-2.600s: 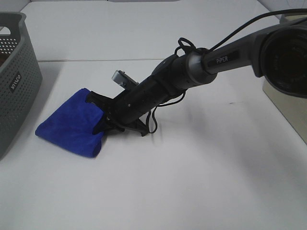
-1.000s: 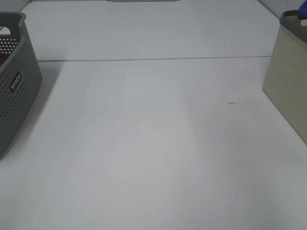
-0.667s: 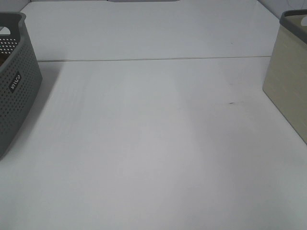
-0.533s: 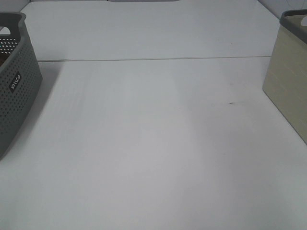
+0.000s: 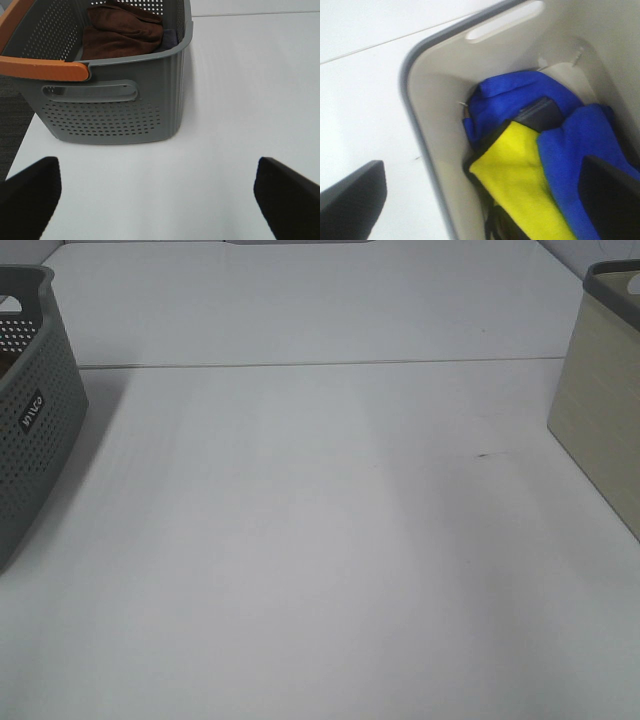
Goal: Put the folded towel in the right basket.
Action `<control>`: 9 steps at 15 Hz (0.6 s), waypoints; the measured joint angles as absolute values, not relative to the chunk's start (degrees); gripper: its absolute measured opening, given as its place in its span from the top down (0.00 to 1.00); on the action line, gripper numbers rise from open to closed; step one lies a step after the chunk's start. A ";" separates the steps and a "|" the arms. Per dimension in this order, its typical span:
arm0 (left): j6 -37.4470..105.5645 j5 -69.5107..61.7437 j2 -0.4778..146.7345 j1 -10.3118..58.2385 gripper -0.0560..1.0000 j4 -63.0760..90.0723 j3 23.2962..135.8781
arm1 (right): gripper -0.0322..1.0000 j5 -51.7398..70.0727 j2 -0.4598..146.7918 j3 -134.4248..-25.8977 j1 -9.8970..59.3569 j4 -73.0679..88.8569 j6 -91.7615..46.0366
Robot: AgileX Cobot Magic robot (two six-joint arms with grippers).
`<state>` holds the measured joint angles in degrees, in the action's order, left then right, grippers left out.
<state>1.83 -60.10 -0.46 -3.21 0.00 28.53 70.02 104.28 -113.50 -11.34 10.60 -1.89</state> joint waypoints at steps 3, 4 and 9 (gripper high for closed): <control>1.83 -60.10 -0.46 -3.21 0.03 -0.29 28.53 | 0.01 70.02 100.55 -113.27 -2.52 6.59 -0.97; 1.83 -60.10 -0.46 -3.21 0.03 -0.29 28.53 | 0.01 70.02 98.09 -112.30 -0.74 6.02 -2.06; 1.83 -60.10 -0.46 -3.21 0.03 -0.29 28.53 | 0.01 69.84 74.89 -88.12 4.87 5.50 -0.52</control>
